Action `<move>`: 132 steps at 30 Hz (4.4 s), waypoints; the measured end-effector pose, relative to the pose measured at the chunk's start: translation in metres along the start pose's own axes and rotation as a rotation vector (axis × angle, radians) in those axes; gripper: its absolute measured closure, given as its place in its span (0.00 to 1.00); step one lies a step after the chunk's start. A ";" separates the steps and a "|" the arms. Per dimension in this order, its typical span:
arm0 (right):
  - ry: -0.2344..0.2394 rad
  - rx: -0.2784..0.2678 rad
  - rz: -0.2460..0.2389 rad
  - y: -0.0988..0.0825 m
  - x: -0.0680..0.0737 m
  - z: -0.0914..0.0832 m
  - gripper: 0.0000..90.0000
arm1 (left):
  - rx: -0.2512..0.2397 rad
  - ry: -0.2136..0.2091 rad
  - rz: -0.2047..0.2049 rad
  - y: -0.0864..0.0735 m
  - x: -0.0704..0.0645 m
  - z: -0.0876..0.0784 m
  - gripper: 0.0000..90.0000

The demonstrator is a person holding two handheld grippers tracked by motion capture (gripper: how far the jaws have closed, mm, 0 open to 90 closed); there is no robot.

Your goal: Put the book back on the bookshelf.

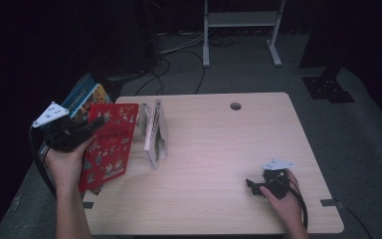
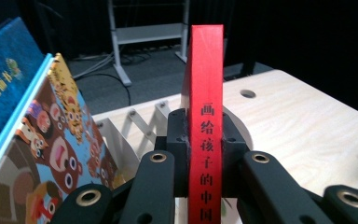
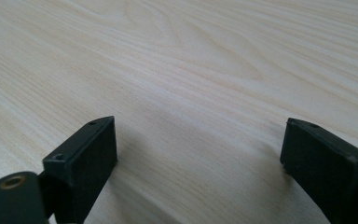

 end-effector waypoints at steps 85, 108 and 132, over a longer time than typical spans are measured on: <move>0.002 0.001 -0.002 0.000 0.000 0.000 0.11 | 0.026 0.145 -0.054 -0.048 0.008 0.054 0.88; 0.002 0.001 -0.002 0.000 0.000 0.000 0.11 | 0.053 0.153 -0.073 -0.071 0.016 0.052 0.69; 0.001 0.001 -0.002 0.000 0.000 0.000 0.11 | 0.024 0.184 -0.017 -0.081 -0.021 0.009 0.04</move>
Point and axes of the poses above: each handheld gripper's, and its own axes: z roughly forward along the jaws, y roughly out of its top, x roughly to its left, the point moved 2 cm from there along z, roughly forward along the jaws, and after that the axes turned 11 degrees about -x, right-handed, at the moved point
